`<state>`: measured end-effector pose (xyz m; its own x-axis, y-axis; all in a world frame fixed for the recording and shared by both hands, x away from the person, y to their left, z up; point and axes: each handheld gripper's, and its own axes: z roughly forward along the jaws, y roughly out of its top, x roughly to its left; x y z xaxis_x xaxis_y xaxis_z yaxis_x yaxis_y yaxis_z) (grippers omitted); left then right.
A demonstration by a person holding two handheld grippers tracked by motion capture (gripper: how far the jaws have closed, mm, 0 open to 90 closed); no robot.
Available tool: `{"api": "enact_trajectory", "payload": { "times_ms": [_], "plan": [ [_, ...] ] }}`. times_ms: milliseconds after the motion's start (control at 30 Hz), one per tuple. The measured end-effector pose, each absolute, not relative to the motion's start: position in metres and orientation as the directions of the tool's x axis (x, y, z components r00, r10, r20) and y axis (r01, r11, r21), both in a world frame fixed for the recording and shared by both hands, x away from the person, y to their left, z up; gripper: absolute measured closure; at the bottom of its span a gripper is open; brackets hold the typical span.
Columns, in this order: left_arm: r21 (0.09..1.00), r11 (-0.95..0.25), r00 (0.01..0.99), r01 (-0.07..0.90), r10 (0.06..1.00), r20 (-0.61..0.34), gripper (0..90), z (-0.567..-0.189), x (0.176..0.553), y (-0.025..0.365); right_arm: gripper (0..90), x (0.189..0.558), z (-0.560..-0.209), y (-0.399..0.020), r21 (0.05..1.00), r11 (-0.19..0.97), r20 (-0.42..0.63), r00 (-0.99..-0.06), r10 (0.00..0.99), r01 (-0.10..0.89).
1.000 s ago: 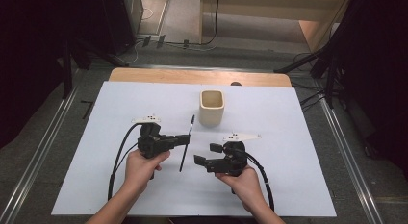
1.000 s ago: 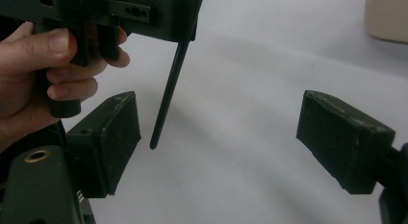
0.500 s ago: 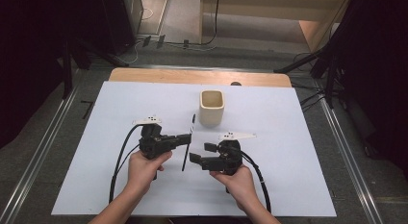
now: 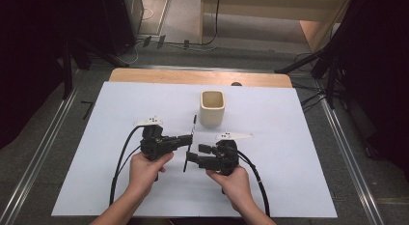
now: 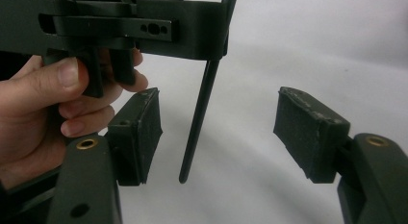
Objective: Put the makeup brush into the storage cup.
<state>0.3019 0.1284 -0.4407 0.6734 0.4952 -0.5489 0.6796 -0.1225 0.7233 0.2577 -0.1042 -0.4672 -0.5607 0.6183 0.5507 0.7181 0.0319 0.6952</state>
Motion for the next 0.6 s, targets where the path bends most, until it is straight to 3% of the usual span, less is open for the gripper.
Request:
{"api": "enact_trajectory", "payload": {
  "times_ms": [400, 600],
  "plan": [
    [0.727, -0.097, 0.666, 0.68, 0.497, -0.556, 85.1, -0.4424, 0.2988, 0.1265, 63.0, 0.2629, -0.4708, -0.1003, 0.667, -0.01, 0.607, -0.536, 0.587, 0.745],
    [0.725, -0.098, 0.667, 0.682, 0.491, -0.561, 85.1, -0.4439, 0.2975, 0.1242, 72.0, 0.2647, -0.4721, -0.0982, 0.658, -0.007, 0.622, -0.538, 0.569, 0.753]
  ]
}}
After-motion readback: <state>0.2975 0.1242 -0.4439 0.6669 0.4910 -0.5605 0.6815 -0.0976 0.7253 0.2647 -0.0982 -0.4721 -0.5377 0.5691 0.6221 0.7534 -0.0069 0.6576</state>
